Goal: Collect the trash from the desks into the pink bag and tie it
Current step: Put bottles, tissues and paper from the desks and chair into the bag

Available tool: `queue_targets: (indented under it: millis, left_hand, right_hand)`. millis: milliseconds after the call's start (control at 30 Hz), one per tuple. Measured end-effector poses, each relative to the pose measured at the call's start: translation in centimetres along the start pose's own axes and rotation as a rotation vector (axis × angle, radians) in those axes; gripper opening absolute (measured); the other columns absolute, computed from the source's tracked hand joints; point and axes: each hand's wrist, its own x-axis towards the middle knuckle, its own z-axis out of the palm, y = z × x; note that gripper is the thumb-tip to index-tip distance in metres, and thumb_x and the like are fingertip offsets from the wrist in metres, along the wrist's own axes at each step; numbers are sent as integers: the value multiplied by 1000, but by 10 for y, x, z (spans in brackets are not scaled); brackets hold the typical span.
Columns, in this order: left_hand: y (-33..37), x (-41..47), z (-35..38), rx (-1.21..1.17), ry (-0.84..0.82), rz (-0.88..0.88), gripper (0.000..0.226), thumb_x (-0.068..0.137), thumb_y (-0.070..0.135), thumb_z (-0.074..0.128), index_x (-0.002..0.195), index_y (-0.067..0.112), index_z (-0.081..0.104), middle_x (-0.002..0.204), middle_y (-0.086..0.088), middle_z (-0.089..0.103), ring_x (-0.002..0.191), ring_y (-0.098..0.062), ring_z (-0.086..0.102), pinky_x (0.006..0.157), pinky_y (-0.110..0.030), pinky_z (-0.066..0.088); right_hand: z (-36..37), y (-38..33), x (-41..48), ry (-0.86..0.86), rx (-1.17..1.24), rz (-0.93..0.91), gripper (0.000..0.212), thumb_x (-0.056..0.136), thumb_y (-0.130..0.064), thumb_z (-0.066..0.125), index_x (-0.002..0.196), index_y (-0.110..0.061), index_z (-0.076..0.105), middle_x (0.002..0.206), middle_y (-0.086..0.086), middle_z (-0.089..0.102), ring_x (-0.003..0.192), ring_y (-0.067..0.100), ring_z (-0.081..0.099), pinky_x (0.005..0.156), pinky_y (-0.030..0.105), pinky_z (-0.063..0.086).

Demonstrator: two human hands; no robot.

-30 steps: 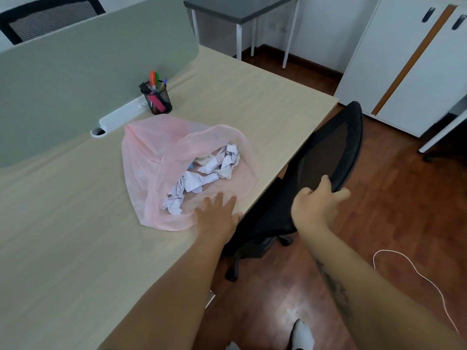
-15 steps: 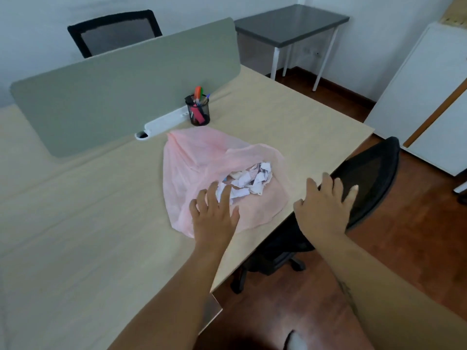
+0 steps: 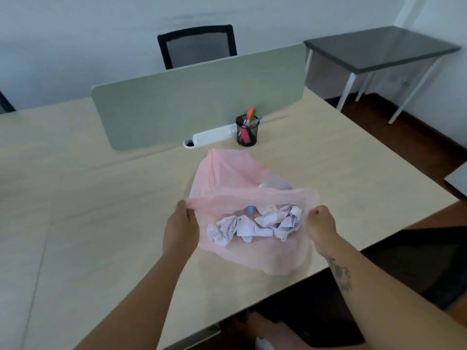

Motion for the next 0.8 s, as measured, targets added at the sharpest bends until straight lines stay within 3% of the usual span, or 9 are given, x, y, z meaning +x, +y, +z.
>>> queue_targets:
  millis: [133, 267, 400, 467, 567, 633, 733, 800]
  left_hand:
    - [34, 41, -38, -103, 126, -57, 23, 99, 19, 34, 94, 7, 53, 90, -8, 55, 83, -28, 49, 71, -34, 35]
    - [47, 66, -75, -159, 192, -62, 24, 98, 21, 37, 90, 8, 56, 82, -3, 55, 82, -27, 51, 68, -32, 33]
    - [44, 75, -107, -136, 298, -57, 24, 98, 22, 38, 90, 9, 57, 89, -8, 58, 82, -26, 50, 67, -32, 32]
    - [35, 79, -128, -126, 356, -60, 25, 97, 21, 38, 92, 7, 58, 88, -9, 58, 81, -27, 51, 67, -33, 33]
    - [15, 77, -164, -123, 454, -84, 26, 97, 21, 37, 95, 7, 58, 88, -8, 59, 81, -27, 51, 65, -33, 33]
    - [-6, 72, -190, -112, 517, -110, 26, 98, 23, 36, 97, 8, 57, 90, -7, 58, 82, -27, 51, 66, -34, 35]
    - [-44, 58, -234, -100, 596, -168, 26, 101, 24, 35, 100, 8, 54, 90, -7, 56, 84, -28, 51, 71, -36, 37]
    - [-68, 49, -259, -80, 641, -220, 24, 102, 23, 35, 101, 7, 54, 92, -8, 54, 85, -26, 48, 71, -34, 33]
  right_hand:
    - [-8, -75, 10, 124, 211, -129, 26, 100, -12, 32, 114, 2, 48, 101, 14, 51, 90, 27, 51, 76, 35, 43]
    - [-4, -118, 23, 87, 293, -183, 26, 96, -16, 32, 109, -2, 50, 112, 19, 57, 99, 38, 58, 87, 53, 52]
    - [9, -147, 15, 33, 443, -165, 32, 97, -15, 29, 116, 2, 49, 109, 10, 52, 92, 25, 49, 77, 31, 41]
    - [19, -168, 10, 4, 552, -134, 35, 95, -18, 26, 113, -1, 51, 114, 14, 59, 88, 23, 48, 67, 29, 39]
    - [36, -209, -9, -2, 597, -171, 34, 98, -15, 28, 114, 3, 52, 108, 10, 56, 92, 22, 51, 73, 28, 40]
    - [55, -239, -27, -64, 579, -262, 28, 100, -17, 31, 98, 1, 52, 95, 7, 55, 94, 20, 53, 69, 26, 36]
    - [88, -274, -83, -312, 446, -494, 40, 97, -48, 43, 79, -13, 47, 72, 0, 43, 67, 17, 45, 60, 28, 30]
    - [108, -283, -117, -522, 379, -656, 40, 84, -54, 63, 78, -18, 47, 72, -3, 44, 62, 12, 44, 54, 28, 31]
